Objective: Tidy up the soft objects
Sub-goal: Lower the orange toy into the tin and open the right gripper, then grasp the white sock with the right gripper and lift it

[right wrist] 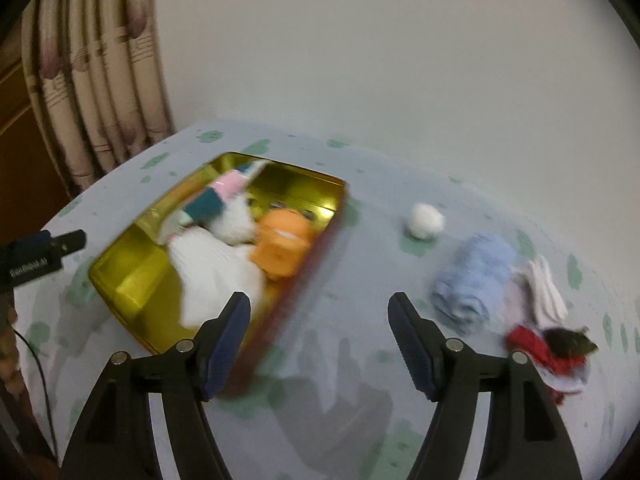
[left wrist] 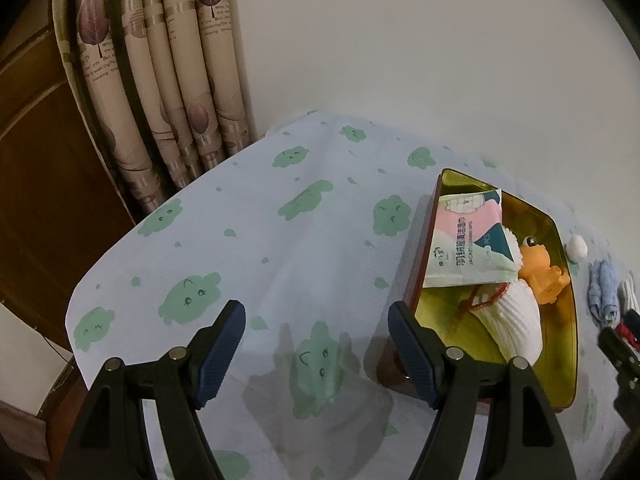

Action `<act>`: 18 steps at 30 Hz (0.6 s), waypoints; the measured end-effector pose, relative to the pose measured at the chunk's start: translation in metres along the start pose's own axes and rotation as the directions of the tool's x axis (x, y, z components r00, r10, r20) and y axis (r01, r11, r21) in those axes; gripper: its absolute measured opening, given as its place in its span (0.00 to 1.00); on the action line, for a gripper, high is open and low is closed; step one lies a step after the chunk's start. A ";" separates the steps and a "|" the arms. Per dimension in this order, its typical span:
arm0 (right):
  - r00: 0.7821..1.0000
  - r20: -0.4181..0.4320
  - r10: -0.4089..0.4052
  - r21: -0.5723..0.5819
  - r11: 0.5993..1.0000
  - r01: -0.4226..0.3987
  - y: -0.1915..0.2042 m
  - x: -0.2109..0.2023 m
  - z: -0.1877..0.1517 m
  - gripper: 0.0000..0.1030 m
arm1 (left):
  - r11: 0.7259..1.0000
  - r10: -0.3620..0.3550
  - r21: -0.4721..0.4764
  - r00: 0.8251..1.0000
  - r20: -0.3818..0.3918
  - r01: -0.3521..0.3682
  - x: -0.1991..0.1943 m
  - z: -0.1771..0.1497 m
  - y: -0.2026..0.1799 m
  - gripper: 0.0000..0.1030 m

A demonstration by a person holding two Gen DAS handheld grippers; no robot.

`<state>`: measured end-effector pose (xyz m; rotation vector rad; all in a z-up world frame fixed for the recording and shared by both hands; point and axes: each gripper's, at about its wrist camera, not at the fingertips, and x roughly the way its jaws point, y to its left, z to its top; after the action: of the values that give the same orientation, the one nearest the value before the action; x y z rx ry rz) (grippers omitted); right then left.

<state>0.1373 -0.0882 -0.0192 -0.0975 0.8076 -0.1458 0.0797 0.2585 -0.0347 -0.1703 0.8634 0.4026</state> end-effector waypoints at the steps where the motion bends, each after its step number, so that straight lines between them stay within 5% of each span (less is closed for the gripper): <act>1: 1.000 -0.003 -0.008 0.013 1.000 0.008 -0.009 -0.002 -0.003 0.67 | 1.000 0.002 0.000 1.000 0.001 -0.002 0.000 0.000 0.000 0.74; 11: 0.990 -0.025 -0.141 0.172 0.975 0.143 -0.126 -0.017 -0.021 0.67 | 0.999 0.014 0.034 1.000 0.016 -0.015 -0.005 -0.003 -0.008 0.74; 18: 0.983 -0.108 -0.147 0.215 0.962 0.168 -0.199 0.008 -0.009 0.68 | 0.999 0.018 0.044 1.000 0.012 -0.018 -0.006 -0.005 -0.010 0.74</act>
<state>0.1177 -0.2857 -0.0030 0.0576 0.8692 -0.3931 0.0770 0.2462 -0.0337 -0.1194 0.8617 0.4008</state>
